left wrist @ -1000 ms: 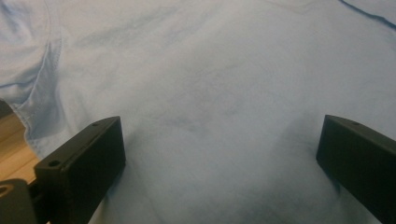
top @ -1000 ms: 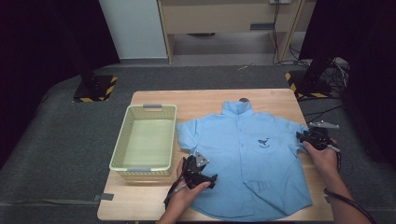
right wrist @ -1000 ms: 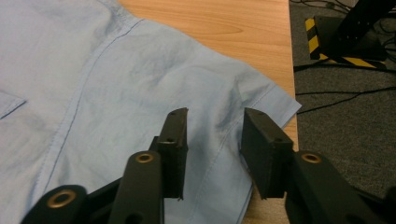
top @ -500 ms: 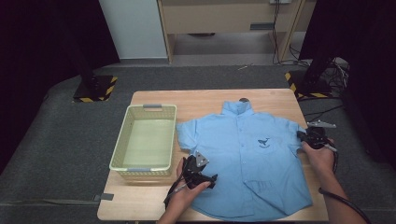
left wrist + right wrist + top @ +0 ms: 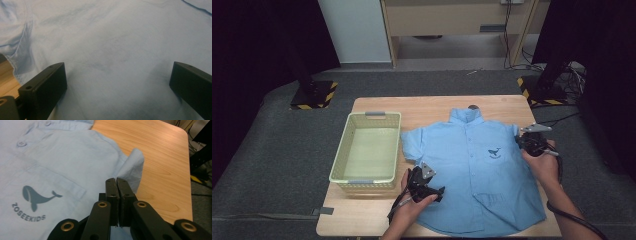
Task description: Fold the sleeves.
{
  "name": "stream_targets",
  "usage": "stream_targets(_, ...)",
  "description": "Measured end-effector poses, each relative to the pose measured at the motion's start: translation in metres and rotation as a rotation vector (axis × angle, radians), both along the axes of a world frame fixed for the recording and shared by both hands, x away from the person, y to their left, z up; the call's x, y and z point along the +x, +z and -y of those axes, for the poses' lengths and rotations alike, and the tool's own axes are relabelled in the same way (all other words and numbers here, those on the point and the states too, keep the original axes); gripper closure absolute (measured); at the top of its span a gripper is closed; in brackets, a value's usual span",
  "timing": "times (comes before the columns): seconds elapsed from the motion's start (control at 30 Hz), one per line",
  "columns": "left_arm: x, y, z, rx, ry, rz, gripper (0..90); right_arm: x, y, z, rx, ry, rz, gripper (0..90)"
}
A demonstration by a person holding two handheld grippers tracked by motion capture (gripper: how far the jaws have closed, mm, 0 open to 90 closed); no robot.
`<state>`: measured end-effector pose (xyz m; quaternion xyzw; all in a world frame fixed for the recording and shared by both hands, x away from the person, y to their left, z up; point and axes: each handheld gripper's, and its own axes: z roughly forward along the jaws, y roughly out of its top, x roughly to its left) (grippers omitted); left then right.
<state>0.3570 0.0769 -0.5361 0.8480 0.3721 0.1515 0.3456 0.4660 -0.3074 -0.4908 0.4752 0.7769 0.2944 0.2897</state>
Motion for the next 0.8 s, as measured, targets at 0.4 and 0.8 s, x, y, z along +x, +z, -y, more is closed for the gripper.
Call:
stream_targets(0.4, 0.0, 0.0, 0.0, 0.0, 0.002, 0.001, 0.4, -0.001, -0.006, -0.052, -0.057, 0.132, -0.022, 69.5)
stream_targets(0.8, 0.0, 0.0, 0.0, 0.0, 0.004, -0.001, 0.3, -0.017, 0.014, -0.021, 0.069, 0.101, 0.006, 44.1)
